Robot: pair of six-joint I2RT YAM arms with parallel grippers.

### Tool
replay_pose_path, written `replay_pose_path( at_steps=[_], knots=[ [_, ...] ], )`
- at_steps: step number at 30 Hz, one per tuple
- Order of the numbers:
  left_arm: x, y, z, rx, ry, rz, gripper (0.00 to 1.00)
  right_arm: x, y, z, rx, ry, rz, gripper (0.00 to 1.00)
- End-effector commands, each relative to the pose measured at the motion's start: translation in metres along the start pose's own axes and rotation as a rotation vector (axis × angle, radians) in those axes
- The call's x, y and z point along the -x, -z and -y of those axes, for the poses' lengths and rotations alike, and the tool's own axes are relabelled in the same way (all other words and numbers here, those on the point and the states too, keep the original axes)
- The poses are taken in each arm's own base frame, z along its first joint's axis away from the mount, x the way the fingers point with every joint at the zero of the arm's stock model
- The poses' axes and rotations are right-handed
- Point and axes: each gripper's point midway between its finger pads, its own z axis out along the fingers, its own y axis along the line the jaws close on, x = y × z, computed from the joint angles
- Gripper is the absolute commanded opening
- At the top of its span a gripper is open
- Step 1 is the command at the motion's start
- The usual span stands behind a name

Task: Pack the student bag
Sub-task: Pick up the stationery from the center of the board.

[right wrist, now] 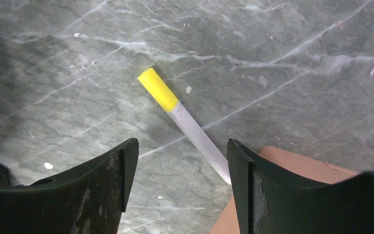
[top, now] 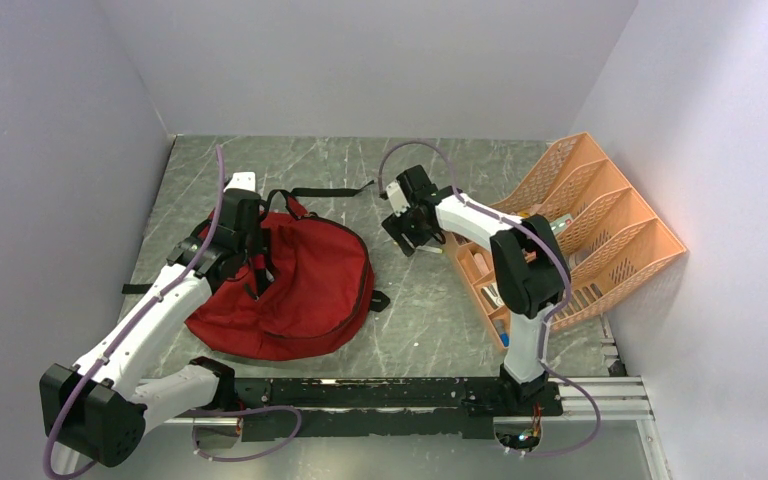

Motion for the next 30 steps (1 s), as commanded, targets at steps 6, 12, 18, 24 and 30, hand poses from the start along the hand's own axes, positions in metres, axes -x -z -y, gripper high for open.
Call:
replay_pose_path(
  at_steps=[6,12,18,24,30],
  knots=[
    [0.013,-0.002,0.000,-0.002,0.018,0.046,0.05,0.006,-0.015,0.009,0.011,0.019,-0.004,0.67],
    [0.013,-0.002,0.000,-0.005,0.018,0.046,0.05,-0.002,-0.022,0.008,0.011,0.014,-0.035,0.58],
    [0.013,-0.003,0.001,-0.009,0.017,0.046,0.05,-0.009,-0.030,0.007,0.020,0.007,-0.065,0.51],
    [0.013,-0.003,0.001,-0.010,0.018,0.047,0.05,-0.010,-0.031,0.001,0.040,-0.025,-0.070,0.41],
    [0.013,-0.003,0.000,-0.010,0.020,0.047,0.05,-0.012,-0.028,-0.004,0.047,-0.080,-0.066,0.25]
  ],
)
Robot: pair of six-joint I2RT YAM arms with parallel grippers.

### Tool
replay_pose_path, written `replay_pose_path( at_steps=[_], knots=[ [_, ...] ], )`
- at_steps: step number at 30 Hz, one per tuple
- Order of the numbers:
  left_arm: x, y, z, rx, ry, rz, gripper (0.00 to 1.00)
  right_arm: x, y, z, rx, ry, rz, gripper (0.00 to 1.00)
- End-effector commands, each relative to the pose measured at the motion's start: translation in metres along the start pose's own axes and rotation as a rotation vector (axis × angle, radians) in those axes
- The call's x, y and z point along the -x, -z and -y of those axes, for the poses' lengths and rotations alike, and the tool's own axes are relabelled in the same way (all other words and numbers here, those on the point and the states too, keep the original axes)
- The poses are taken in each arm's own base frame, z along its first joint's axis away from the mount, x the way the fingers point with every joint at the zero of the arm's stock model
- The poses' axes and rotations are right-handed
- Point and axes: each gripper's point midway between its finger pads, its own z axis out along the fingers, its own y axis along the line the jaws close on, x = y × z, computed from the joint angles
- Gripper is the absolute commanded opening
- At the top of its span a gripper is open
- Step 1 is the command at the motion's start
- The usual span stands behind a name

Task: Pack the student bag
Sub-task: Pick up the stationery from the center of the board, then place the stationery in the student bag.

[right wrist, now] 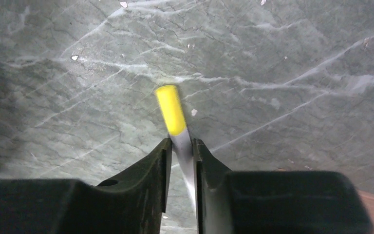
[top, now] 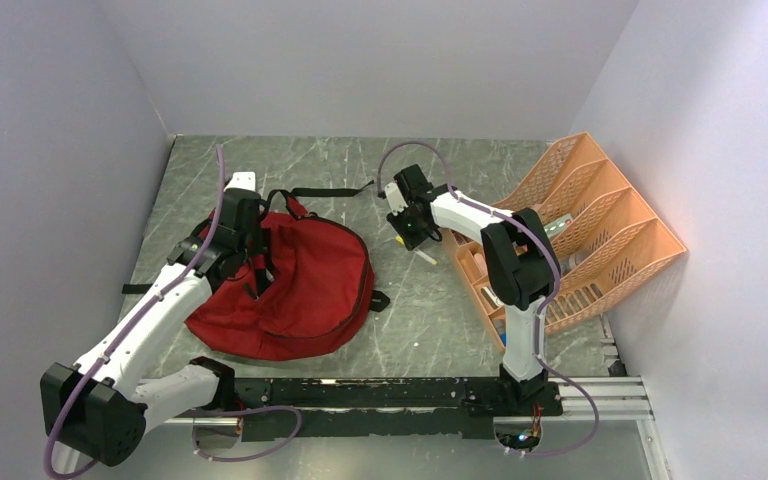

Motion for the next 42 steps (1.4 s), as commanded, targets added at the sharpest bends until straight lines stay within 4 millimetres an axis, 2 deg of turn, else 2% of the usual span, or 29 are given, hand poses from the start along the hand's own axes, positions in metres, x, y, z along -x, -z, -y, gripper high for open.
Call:
replay_pose_path(
  at_steps=[1,5,9,11,14,18,21,25,29,34,37,42],
  knots=[
    [0.013,-0.002,0.000,-0.010,0.024,0.048,0.05,-0.013,-0.006,-0.003,0.010,-0.057,-0.041,0.21],
    [0.014,-0.002,0.001,-0.012,0.024,0.047,0.05,-0.015,-0.006,-0.006,0.011,-0.095,-0.050,0.01],
    [0.014,-0.002,0.001,-0.014,0.025,0.048,0.05,-0.008,-0.001,-0.007,0.014,-0.129,-0.025,0.00],
    [0.014,-0.002,0.001,-0.016,0.024,0.048,0.05,0.003,0.011,-0.007,0.011,-0.151,0.018,0.00],
    [0.013,-0.002,0.000,-0.012,0.025,0.047,0.05,0.026,0.039,0.000,-0.030,-0.198,0.114,0.00],
    [0.015,-0.001,0.001,-0.017,0.027,0.051,0.05,0.060,0.090,0.011,-0.108,-0.283,0.258,0.00],
    [0.014,-0.001,0.000,-0.014,0.027,0.050,0.05,0.088,0.133,0.005,-0.073,-0.363,0.426,0.00],
    [0.015,0.000,-0.001,-0.012,0.031,0.055,0.05,0.125,0.178,-0.031,0.159,-0.502,0.652,0.00],
    [0.015,0.000,-0.001,-0.009,0.031,0.054,0.05,0.145,0.202,-0.084,0.421,-0.601,0.746,0.00],
    [0.016,0.001,-0.002,-0.009,0.032,0.058,0.05,0.159,0.202,-0.139,0.511,-0.676,0.756,0.00],
    [0.015,0.001,-0.003,-0.005,0.035,0.058,0.05,0.162,0.194,-0.177,0.561,-0.676,0.720,0.00],
    [0.016,0.001,-0.002,-0.009,0.034,0.060,0.05,0.160,0.175,-0.226,0.658,-0.700,0.652,0.00]
  ],
)
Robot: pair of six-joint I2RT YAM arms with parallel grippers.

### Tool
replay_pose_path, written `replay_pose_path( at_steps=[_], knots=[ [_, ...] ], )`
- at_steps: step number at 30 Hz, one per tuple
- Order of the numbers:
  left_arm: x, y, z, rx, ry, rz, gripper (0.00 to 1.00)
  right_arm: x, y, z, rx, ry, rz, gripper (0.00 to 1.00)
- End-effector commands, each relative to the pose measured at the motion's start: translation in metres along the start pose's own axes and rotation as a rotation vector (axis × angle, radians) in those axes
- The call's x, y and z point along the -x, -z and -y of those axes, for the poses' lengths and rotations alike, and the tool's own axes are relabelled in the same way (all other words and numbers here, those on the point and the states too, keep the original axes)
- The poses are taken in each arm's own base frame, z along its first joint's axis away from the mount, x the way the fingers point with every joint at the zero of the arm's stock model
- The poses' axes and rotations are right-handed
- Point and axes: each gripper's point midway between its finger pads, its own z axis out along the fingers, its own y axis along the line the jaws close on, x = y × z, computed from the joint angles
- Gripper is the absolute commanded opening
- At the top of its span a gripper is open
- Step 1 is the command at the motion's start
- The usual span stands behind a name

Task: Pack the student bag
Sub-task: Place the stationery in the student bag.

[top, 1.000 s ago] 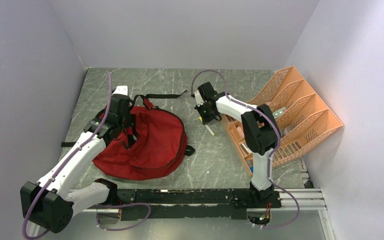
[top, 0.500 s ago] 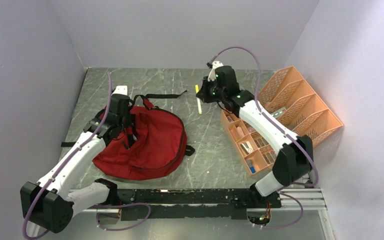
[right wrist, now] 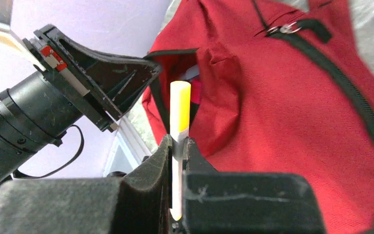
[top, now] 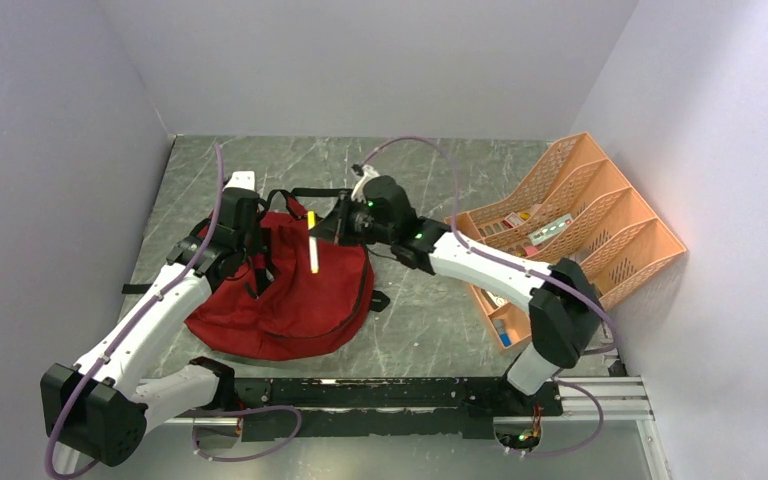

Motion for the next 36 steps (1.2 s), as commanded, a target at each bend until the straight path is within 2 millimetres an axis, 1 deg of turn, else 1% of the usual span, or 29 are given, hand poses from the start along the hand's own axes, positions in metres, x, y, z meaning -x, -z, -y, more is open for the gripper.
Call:
replay_pose_path(
  at_steps=[1,4,9,12,15,21,27,32,36],
  knots=[
    [0.015,0.002,-0.002,0.000,0.027,0.058,0.05,-0.017,-0.022,-0.022,0.066,-0.108,0.001,0.00],
    [0.015,0.003,-0.002,-0.002,0.030,0.060,0.05,-0.037,-0.037,-0.024,0.068,-0.146,-0.033,0.00],
    [0.015,0.003,-0.002,-0.001,0.029,0.060,0.05,-0.052,-0.060,-0.035,0.092,-0.151,-0.086,0.00],
    [0.015,0.003,-0.003,-0.001,0.030,0.062,0.05,-0.056,-0.072,-0.038,0.093,-0.145,-0.108,0.00],
    [0.015,0.003,-0.002,-0.004,0.028,0.061,0.05,-0.055,-0.082,-0.037,0.089,-0.146,-0.110,0.00],
    [0.016,0.003,-0.002,-0.005,0.029,0.063,0.05,-0.061,-0.101,-0.033,0.079,-0.146,-0.137,0.00],
    [0.016,0.003,-0.002,-0.008,0.030,0.064,0.05,-0.071,-0.114,-0.029,0.072,-0.146,-0.170,0.00],
    [0.016,0.003,-0.002,-0.008,0.029,0.062,0.05,-0.080,-0.121,-0.024,0.065,-0.144,-0.191,0.00],
    [0.017,0.003,-0.001,-0.010,0.029,0.064,0.05,-0.081,-0.125,-0.023,0.062,-0.142,-0.191,0.00]
  ],
)
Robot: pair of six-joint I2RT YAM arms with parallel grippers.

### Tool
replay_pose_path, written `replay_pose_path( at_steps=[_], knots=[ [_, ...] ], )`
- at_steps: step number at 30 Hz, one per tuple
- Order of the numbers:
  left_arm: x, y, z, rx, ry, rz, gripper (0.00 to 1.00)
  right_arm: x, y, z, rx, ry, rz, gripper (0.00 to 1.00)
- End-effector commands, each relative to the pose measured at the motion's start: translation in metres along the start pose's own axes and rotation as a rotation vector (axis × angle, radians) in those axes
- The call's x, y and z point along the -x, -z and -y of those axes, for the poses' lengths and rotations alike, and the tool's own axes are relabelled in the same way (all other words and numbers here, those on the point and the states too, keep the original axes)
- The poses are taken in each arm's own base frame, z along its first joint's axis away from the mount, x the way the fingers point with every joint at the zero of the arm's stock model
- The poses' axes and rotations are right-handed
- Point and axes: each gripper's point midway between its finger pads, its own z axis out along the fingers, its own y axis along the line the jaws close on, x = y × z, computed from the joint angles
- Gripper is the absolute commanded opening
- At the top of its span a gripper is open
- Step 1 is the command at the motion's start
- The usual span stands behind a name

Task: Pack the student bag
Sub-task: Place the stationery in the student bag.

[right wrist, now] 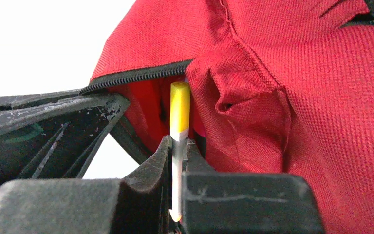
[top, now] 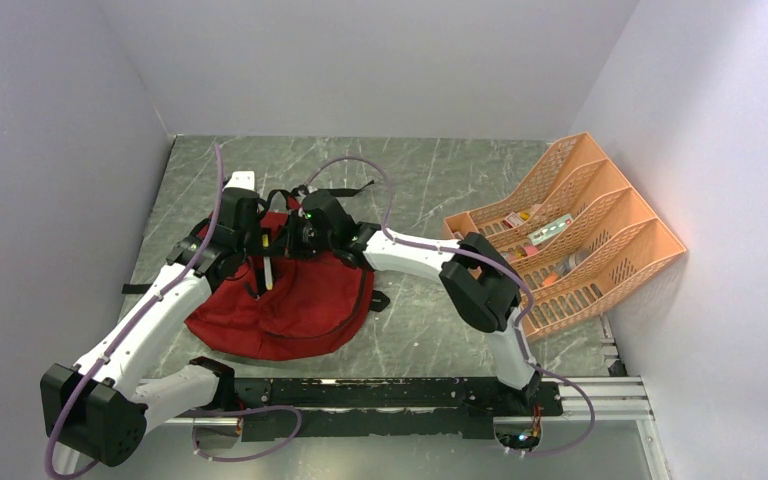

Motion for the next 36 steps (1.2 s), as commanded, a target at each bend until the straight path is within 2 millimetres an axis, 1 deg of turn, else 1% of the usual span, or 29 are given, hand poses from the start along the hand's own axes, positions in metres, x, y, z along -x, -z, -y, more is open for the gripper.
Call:
replay_pose_path(
  at_steps=[1,4,6,11,17,23,27,30,33,35,36],
  knots=[
    [0.016,0.003,-0.002,-0.008,0.029,0.062,0.05,0.003,-0.008,-0.008,0.017,0.011,0.005,0.00],
    [0.016,0.002,-0.002,-0.005,0.030,0.061,0.05,0.009,-0.014,-0.010,0.020,0.014,0.022,0.00],
    [0.016,0.002,-0.002,-0.006,0.030,0.061,0.05,0.013,-0.019,-0.013,0.026,0.018,0.027,0.04],
    [0.015,0.002,-0.002,-0.006,0.028,0.057,0.05,0.019,-0.027,-0.010,0.002,0.040,0.046,0.19],
    [0.016,0.001,-0.001,-0.010,0.029,0.059,0.05,0.022,-0.023,-0.009,-0.019,0.064,0.055,0.32],
    [0.016,0.002,-0.001,-0.011,0.029,0.061,0.05,0.024,-0.010,-0.013,-0.021,0.089,0.065,0.36],
    [0.015,0.002,-0.002,-0.007,0.032,0.061,0.05,0.029,0.007,-0.018,-0.028,0.123,0.092,0.36],
    [0.016,0.003,-0.002,-0.009,0.032,0.062,0.05,0.036,0.027,-0.022,-0.042,0.169,0.133,0.35],
    [0.018,0.004,-0.004,-0.003,0.039,0.069,0.05,0.040,0.056,-0.029,-0.032,0.248,0.175,0.35],
    [0.018,0.007,-0.005,-0.005,0.045,0.078,0.05,0.043,0.080,-0.027,-0.062,0.282,0.214,0.35],
    [0.019,0.007,-0.005,-0.007,0.048,0.084,0.05,0.048,0.097,-0.026,-0.090,0.298,0.250,0.35]
  ],
)
